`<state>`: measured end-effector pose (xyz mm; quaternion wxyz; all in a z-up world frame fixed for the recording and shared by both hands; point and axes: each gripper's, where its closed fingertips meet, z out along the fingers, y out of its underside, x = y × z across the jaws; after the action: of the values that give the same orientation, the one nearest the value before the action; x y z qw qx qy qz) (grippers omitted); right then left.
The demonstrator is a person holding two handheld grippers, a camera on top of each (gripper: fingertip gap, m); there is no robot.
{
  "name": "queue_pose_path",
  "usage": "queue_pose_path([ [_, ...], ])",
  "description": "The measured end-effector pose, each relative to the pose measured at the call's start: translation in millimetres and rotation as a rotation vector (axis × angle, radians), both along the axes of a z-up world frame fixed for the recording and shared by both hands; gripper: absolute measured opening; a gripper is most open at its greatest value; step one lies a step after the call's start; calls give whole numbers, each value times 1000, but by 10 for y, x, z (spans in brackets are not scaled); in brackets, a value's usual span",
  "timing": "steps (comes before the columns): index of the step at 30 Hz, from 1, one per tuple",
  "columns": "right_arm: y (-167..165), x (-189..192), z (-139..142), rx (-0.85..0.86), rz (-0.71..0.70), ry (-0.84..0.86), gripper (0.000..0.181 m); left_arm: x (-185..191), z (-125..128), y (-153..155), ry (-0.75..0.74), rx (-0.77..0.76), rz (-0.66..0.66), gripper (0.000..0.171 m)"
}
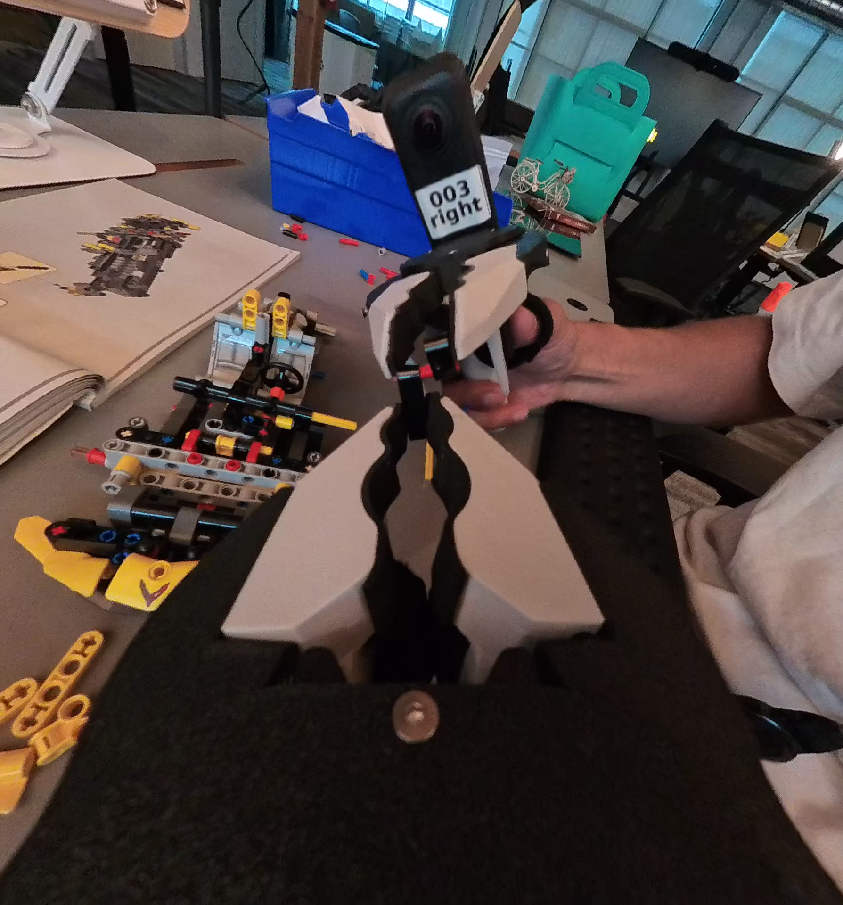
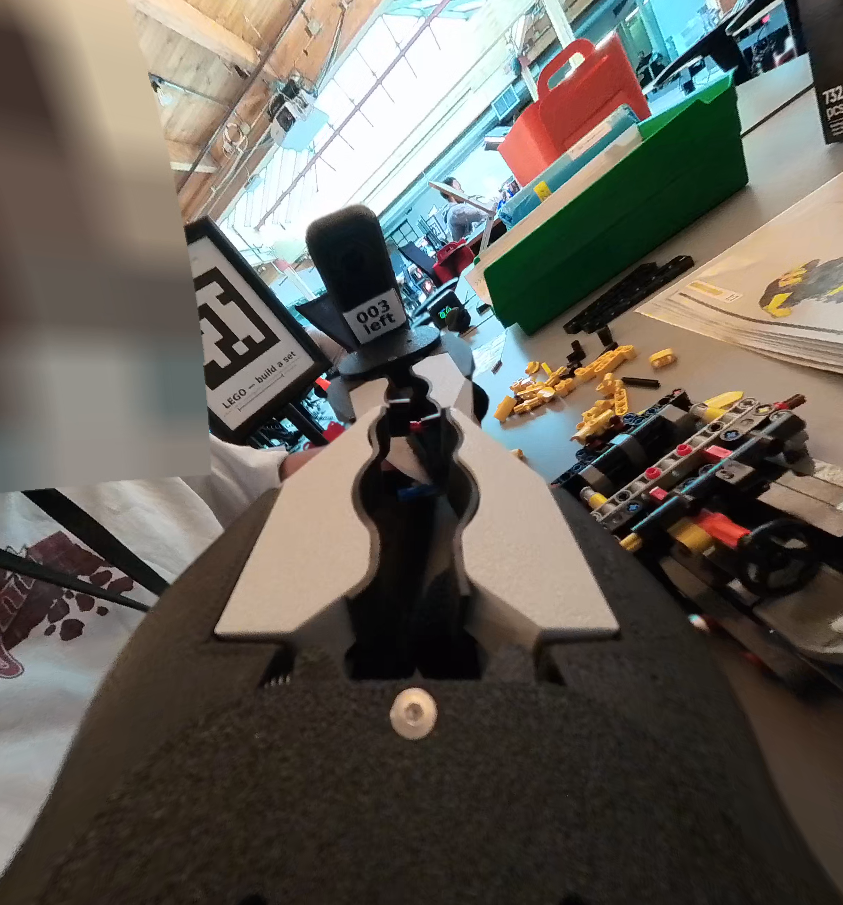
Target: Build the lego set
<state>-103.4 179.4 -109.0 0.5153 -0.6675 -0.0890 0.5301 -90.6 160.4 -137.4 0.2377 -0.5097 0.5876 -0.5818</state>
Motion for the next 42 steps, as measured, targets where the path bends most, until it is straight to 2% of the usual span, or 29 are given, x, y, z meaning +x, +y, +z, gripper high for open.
queue_pose_path([
  [8, -72, -22, -108, 38, 27, -195, 20, -3, -107, -45, 37, 90, -19, 5],
  [17, -109, -20, -147, 95, 41, -290, 21, -8, -131, -71, 46, 93, -37, 5],
  [23, -127, -14, -198, 53, 72, -256, 22, -16, -96, -50, 47, 22, -44, 5],
  [42, -142, -68, -230, 35, 111, -248, 22, -26, -159, -93, 68, 65, -65, 5],
])
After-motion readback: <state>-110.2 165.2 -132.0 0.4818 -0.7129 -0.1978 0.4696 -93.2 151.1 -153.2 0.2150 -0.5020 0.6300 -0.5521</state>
